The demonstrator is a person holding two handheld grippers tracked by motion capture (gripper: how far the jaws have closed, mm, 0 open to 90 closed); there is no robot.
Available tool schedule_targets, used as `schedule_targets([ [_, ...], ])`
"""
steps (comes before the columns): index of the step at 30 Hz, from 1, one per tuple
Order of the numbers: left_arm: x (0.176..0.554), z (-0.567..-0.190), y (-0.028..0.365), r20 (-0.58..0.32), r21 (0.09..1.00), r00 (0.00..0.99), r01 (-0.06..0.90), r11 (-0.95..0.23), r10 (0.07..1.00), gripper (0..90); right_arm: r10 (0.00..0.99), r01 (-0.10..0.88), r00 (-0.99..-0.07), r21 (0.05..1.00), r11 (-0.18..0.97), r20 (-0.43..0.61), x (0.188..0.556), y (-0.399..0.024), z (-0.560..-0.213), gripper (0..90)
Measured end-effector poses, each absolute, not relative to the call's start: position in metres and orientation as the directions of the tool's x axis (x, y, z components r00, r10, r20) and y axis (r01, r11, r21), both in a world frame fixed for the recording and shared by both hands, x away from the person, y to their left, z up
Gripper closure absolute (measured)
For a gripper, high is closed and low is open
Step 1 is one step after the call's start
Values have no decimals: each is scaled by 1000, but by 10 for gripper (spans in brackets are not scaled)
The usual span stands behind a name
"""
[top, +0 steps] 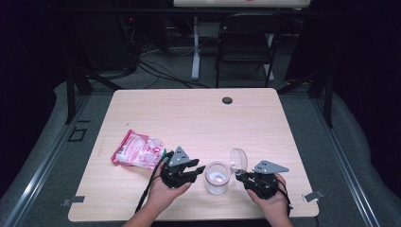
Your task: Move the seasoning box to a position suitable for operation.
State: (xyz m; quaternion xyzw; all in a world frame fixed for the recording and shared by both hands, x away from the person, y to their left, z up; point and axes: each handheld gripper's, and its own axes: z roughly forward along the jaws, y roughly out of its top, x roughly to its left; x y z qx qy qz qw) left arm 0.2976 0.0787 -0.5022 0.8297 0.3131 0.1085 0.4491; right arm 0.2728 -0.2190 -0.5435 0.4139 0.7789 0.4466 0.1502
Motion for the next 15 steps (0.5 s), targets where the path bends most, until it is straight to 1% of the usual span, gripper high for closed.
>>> schedule_targets([
  [15, 295, -501, 101, -96, 816, 736, 443, -370, 670, 644, 789, 534, -582, 825, 187, 198, 296, -226, -543, 834],
])
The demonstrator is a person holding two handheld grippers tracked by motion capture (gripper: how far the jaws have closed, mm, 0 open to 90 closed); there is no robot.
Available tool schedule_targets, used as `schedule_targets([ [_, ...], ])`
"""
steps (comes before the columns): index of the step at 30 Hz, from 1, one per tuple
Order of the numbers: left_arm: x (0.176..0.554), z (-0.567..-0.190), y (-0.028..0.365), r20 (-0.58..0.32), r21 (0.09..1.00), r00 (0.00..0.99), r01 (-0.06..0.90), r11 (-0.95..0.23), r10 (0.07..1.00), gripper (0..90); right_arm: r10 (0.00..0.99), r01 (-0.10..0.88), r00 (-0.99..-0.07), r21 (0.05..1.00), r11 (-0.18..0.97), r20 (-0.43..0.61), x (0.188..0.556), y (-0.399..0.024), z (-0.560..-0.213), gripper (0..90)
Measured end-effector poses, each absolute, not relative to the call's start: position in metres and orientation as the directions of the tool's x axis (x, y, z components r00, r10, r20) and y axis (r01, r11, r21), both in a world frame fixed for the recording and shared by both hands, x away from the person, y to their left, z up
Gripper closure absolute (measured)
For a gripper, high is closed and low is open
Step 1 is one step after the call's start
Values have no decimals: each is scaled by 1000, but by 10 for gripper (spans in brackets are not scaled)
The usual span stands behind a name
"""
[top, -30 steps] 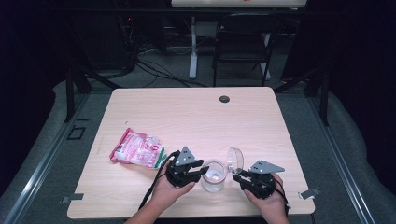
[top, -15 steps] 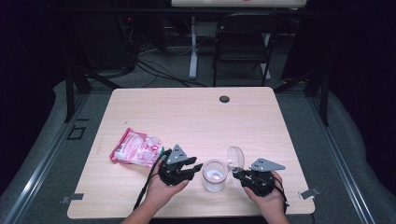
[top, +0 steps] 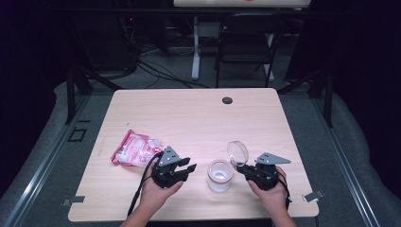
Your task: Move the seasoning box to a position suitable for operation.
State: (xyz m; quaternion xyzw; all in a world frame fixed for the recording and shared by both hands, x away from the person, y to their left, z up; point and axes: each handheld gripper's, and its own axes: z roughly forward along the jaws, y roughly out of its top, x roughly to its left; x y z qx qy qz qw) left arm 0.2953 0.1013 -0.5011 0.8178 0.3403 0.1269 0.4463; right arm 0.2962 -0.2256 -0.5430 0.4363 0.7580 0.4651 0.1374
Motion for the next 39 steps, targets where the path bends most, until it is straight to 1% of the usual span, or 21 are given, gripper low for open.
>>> schedule_targets([
  [13, 290, -501, 129, -99, 819, 677, 472, -327, 729, 636, 790, 532, -581, 825, 189, 194, 316, -221, -544, 849],
  [18, 289, -500, 142, -117, 825, 648, 485, -290, 752, 626, 791, 533, -582, 823, 196, 189, 321, -219, -545, 848],
  [25, 290, -500, 154, -129, 825, 618, 501, -262, 776, 594, 789, 533, -582, 825, 188, 196, 325, -217, -545, 847],
  [39, 293, -500, 168, -134, 831, 587, 505, -233, 798, 576, 786, 531, -588, 824, 197, 192, 329, -216, -547, 844],
])
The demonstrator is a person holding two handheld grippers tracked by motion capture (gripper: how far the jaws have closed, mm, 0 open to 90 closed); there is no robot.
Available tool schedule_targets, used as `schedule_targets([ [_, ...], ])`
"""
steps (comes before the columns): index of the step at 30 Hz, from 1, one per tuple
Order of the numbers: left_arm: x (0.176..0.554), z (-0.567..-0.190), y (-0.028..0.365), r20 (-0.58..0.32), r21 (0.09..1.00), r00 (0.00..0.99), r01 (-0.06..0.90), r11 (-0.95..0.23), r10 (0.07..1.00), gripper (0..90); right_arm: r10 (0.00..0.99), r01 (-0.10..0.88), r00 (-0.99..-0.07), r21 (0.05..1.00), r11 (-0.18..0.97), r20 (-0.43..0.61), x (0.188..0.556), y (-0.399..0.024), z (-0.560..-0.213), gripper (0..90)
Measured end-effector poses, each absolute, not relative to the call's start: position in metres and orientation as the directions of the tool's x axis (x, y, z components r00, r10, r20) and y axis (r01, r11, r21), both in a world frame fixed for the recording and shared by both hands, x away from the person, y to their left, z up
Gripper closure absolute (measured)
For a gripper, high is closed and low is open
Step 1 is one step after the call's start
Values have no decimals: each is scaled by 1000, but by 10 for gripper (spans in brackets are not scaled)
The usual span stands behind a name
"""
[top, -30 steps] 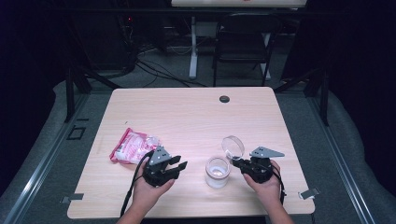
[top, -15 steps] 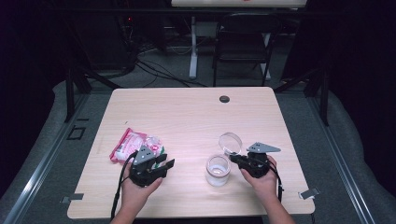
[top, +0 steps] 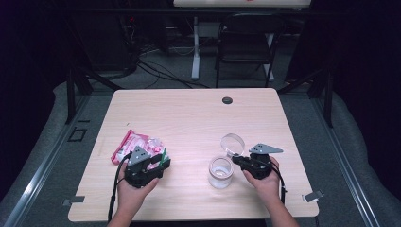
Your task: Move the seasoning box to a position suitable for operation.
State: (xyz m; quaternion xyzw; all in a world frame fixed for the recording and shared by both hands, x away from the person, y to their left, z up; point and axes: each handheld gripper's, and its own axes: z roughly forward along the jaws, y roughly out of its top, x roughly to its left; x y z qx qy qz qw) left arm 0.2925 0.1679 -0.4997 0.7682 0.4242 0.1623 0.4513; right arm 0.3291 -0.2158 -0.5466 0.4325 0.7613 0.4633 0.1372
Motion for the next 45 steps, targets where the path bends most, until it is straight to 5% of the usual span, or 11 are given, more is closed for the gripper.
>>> schedule_targets([
  [20, 298, -500, 209, -67, 836, 519, 496, -236, 852, 491, 797, 516, -575, 838, 179, 184, 318, -230, -539, 738],
  [25, 296, -505, 225, -2, 830, 502, 483, -278, 865, 479, 813, 505, -557, 847, 167, 171, 314, -235, -537, 673],
  [32, 295, -522, 243, -23, 821, 493, 506, -265, 870, 446, 822, 496, -547, 853, 165, 159, 309, -239, -536, 599],
  [45, 295, -539, 211, 149, 755, 579, 457, -470, 802, 358, 841, 477, -520, 867, 143, 147, 300, -250, -538, 523],
])
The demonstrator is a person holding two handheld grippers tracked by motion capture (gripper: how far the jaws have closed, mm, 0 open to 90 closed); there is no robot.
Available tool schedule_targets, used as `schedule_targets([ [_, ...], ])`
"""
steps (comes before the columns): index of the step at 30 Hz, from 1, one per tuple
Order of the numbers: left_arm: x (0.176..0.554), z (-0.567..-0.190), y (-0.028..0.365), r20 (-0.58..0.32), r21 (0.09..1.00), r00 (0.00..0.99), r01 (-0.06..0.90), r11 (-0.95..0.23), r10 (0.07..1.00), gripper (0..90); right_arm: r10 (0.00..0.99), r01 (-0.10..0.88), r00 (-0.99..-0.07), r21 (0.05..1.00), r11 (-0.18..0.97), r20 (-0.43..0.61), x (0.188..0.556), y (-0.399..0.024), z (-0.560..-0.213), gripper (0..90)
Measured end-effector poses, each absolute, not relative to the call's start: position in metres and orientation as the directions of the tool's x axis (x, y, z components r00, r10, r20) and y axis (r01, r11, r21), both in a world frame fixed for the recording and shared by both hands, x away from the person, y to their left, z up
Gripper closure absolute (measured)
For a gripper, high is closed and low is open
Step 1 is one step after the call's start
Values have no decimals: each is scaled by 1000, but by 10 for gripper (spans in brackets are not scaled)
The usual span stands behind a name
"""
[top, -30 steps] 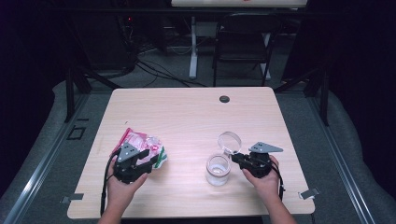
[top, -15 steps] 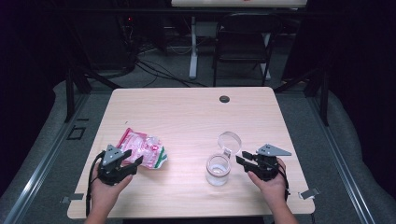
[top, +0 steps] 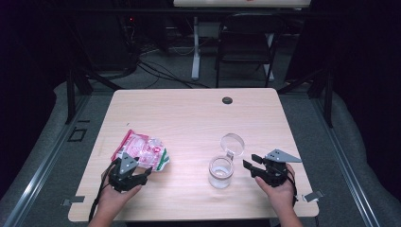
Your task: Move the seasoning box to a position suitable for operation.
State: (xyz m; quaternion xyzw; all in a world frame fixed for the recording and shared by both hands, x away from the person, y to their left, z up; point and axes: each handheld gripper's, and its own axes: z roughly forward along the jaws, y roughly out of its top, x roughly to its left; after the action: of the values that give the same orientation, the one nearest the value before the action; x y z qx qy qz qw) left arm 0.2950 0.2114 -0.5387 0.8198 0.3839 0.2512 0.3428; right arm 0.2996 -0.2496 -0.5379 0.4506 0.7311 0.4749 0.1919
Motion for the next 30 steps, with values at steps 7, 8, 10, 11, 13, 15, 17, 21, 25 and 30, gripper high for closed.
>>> schedule_targets([
  [7, 292, -540, 193, 200, 745, 631, 399, -535, 750, 338, 849, 474, -509, 870, 136, 144, 294, -255, -539, 517],
  [8, 292, -539, 191, 209, 743, 638, 388, -545, 741, 338, 850, 474, -507, 870, 136, 144, 294, -255, -539, 517],
  [10, 291, -538, 187, 215, 743, 652, 374, -555, 727, 332, 851, 475, -504, 870, 133, 146, 293, -256, -539, 517],
  [11, 291, -539, 185, 219, 741, 657, 369, -561, 721, 331, 851, 476, -505, 869, 135, 144, 292, -257, -539, 517],
  [13, 292, -540, 181, 224, 736, 664, 364, -571, 713, 319, 855, 477, -498, 869, 130, 145, 291, -257, -539, 516],
  [15, 293, -542, 178, 244, 723, 670, 357, -592, 701, 317, 853, 478, -501, 868, 132, 146, 290, -258, -539, 516],
  [17, 294, -545, 174, 265, 711, 671, 350, -610, 693, 318, 856, 477, -496, 869, 130, 144, 290, -259, -539, 516],
  [21, 299, -551, 172, 307, 678, 660, 355, -644, 686, 322, 859, 477, -491, 870, 124, 147, 289, -260, -539, 515],
  [25, 304, -556, 174, 326, 661, 644, 368, -654, 692, 326, 856, 478, -494, 870, 121, 152, 289, -260, -540, 512],
  [30, 309, -561, 178, 359, 651, 613, 375, -660, 704, 330, 855, 474, -497, 871, 127, 146, 289, -258, -540, 511],
])
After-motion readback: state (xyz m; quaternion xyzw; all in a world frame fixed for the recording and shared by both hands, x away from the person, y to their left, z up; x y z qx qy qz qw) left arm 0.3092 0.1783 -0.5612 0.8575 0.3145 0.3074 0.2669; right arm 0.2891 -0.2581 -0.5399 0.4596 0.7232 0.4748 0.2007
